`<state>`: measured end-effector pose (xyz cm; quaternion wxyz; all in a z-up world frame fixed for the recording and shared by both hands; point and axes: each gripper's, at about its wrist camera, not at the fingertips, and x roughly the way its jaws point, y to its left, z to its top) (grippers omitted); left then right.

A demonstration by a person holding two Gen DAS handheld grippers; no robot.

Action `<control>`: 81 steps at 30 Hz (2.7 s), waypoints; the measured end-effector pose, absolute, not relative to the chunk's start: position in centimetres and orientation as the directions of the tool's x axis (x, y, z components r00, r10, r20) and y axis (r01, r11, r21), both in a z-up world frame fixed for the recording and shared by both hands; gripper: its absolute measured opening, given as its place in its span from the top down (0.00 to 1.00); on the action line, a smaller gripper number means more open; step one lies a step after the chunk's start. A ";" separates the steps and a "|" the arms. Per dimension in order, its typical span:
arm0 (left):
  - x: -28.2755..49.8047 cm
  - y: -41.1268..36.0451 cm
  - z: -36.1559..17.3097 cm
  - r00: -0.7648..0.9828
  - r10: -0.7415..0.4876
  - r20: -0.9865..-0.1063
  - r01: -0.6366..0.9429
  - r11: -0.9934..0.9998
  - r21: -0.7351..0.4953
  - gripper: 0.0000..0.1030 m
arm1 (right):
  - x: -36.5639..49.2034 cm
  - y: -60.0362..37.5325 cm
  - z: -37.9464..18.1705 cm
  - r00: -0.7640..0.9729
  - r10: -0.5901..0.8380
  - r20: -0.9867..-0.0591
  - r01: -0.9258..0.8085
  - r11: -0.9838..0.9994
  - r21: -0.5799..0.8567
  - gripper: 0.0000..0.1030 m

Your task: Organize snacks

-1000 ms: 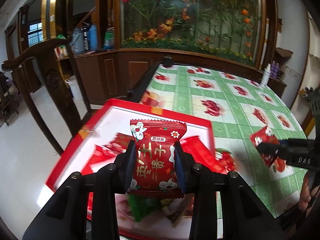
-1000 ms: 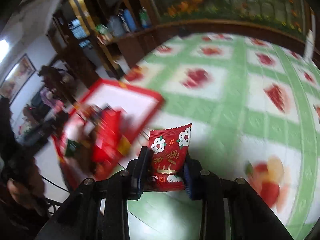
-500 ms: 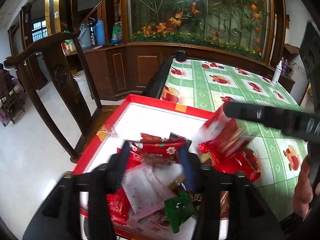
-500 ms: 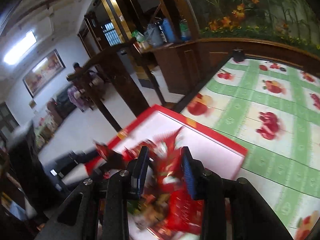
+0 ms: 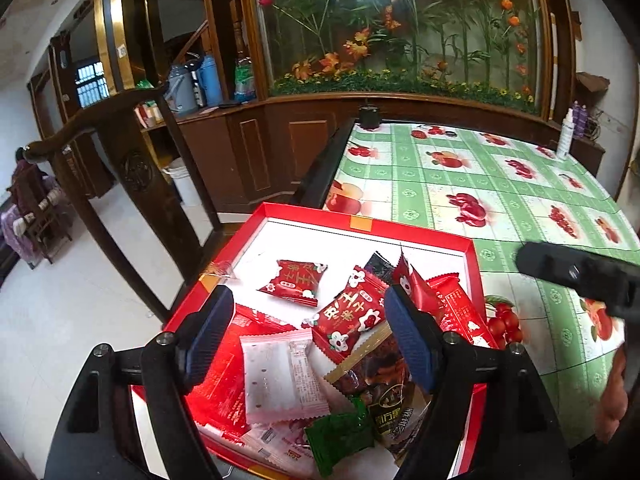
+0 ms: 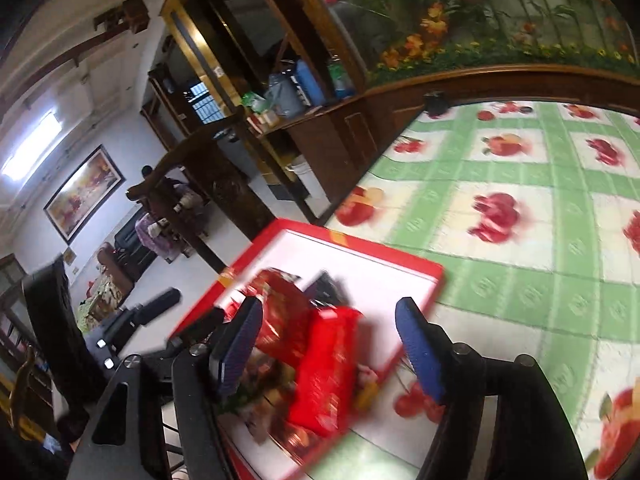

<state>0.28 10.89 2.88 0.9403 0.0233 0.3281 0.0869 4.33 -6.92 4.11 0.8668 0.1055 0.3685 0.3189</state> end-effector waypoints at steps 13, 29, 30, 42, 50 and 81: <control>-1.0 8.6 4.5 0.777 0.235 -0.584 -0.179 0.972 0.153 0.22 | -0.2 -9.9 4.5 0.581 0.591 -0.560 -0.490 0.803 0.340 0.25; -1.5 7.1 5.6 0.798 0.245 -0.551 -0.175 0.968 0.177 0.18 | -1.4 -10.6 5.0 0.590 0.599 -0.541 -0.506 0.797 0.330 0.22; -1.5 7.1 5.6 0.797 0.245 -0.551 -0.175 0.969 0.177 0.18 | -1.3 -10.6 4.9 0.589 0.599 -0.542 -0.506 0.797 0.331 0.22; -1.3 7.2 5.5 0.794 0.247 -0.555 -0.179 0.968 0.176 0.18 | -1.2 -10.4 4.8 0.585 0.600 -0.545 -0.506 0.796 0.332 0.22; -1.3 7.2 5.6 0.795 0.248 -0.554 -0.179 0.968 0.176 0.18 | -1.3 -10.2 4.8 0.583 0.601 -0.546 -0.511 0.794 0.328 0.22; -1.9 7.6 5.8 0.815 0.242 -0.527 -0.177 0.969 0.172 0.18 | -1.6 -9.0 5.0 0.578 0.595 -0.558 -0.526 0.795 0.303 0.22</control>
